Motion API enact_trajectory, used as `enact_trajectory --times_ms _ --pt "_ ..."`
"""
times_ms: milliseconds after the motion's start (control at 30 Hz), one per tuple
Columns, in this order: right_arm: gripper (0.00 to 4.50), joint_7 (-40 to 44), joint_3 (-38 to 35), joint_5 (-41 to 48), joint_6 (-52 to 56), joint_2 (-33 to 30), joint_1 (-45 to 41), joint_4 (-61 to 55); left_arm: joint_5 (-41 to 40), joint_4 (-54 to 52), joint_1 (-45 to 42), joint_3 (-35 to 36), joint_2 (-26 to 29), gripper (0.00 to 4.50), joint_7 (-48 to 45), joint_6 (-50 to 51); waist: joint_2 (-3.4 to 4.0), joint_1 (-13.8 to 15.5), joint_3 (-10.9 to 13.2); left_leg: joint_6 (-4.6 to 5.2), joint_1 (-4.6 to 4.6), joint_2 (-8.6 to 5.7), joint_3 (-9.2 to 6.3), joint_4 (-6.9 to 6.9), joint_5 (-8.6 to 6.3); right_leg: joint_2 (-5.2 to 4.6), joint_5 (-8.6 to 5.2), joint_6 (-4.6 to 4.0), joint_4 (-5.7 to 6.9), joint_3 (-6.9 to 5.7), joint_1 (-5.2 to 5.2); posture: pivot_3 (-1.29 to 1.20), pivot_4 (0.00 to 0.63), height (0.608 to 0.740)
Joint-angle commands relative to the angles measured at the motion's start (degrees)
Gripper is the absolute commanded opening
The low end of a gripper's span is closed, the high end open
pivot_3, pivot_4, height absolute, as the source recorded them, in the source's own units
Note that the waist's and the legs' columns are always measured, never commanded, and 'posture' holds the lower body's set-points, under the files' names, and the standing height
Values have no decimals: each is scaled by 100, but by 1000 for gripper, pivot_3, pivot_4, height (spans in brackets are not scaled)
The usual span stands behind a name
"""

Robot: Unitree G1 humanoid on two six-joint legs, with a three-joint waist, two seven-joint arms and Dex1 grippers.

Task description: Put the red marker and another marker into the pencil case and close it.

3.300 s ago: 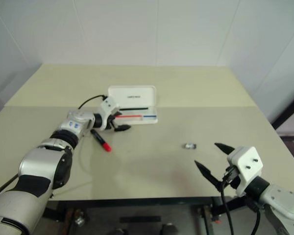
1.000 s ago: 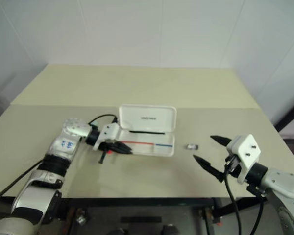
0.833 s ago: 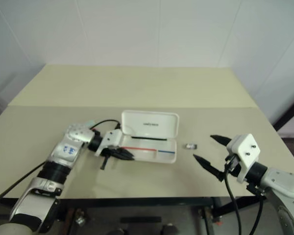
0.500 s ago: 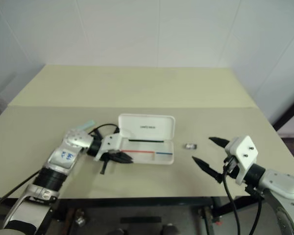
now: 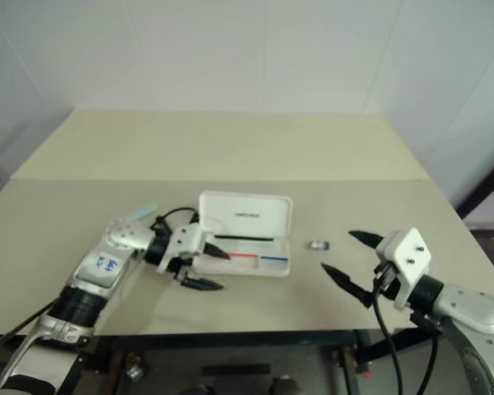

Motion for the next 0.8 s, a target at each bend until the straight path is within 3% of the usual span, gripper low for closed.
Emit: enact_trajectory --times_ms 33,300,433,600,800 --pt "4500 154 -25 22 -159 -103 -138 101 -380 -636 142 262 236 4489 51 350 0 -14 0 0 0 0 0 0 0 0 0 0 0 0 0 0 150 740" --pt "4500 822 326 28 -337 -249 -746 851 -939 -1876 769 1190 571 4489 1098 1355 0 -27 0 0 4 4 0 -2 0 -3 -1 -2 0 0 1 0 150 740" --pt "4500 1102 629 -57 -447 -254 -1254 1341 -978 -2467 1133 1899 254 4489 2456 2027 0 -37 0 1 4 5 -3 1 0 -9 0 0 -1 1 3 0 150 740" --pt "4500 1438 954 -133 -580 -246 -1693 1835 -845 -3205 1738 2194 149 4489 3635 2982 0 -36 0 1 8 5 -13 -6 0 -7 0 1 -2 0 1 0 150 740" --pt "4500 1775 1167 -222 -677 -247 -2131 2302 -775 -3747 1865 2818 -554 4489 5277 4475 -1 -26 1 1 5 4 -16 3 1 -14 2 3 -2 -1 4 0 150 740"
